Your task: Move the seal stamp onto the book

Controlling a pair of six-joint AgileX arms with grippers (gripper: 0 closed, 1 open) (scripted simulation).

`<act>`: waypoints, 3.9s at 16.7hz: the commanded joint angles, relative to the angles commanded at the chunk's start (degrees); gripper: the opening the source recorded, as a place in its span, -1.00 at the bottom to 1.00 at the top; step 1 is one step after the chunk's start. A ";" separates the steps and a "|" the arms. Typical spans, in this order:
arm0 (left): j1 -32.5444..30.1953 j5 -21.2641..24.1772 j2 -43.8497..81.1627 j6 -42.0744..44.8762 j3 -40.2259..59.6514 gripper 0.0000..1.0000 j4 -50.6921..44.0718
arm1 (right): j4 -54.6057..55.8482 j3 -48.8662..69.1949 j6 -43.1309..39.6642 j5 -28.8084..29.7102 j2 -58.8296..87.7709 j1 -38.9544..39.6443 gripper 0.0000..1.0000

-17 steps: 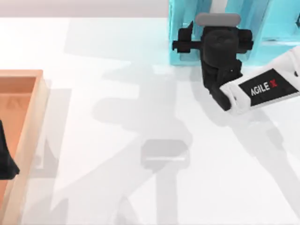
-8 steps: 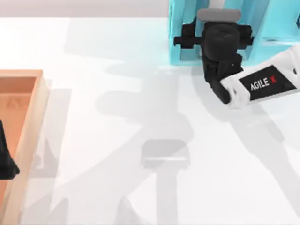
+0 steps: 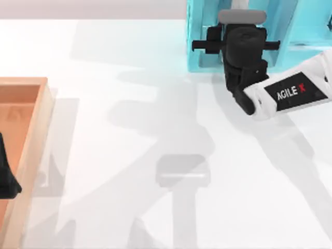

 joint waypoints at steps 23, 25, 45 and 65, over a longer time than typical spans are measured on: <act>0.00 0.00 0.00 0.00 0.00 1.00 0.00 | -15.85 -16.76 0.94 8.26 -32.97 8.35 -1.00; 0.00 0.00 0.00 0.00 0.00 1.00 0.00 | -20.23 -21.34 1.47 10.43 -42.35 10.77 -1.00; 0.00 0.00 0.00 0.00 0.00 1.00 0.00 | -27.37 -24.09 -24.93 21.37 -40.24 25.65 -1.00; 0.00 0.00 0.00 0.00 0.00 1.00 0.00 | -25.82 -17.26 -68.30 28.10 -22.30 40.94 -1.00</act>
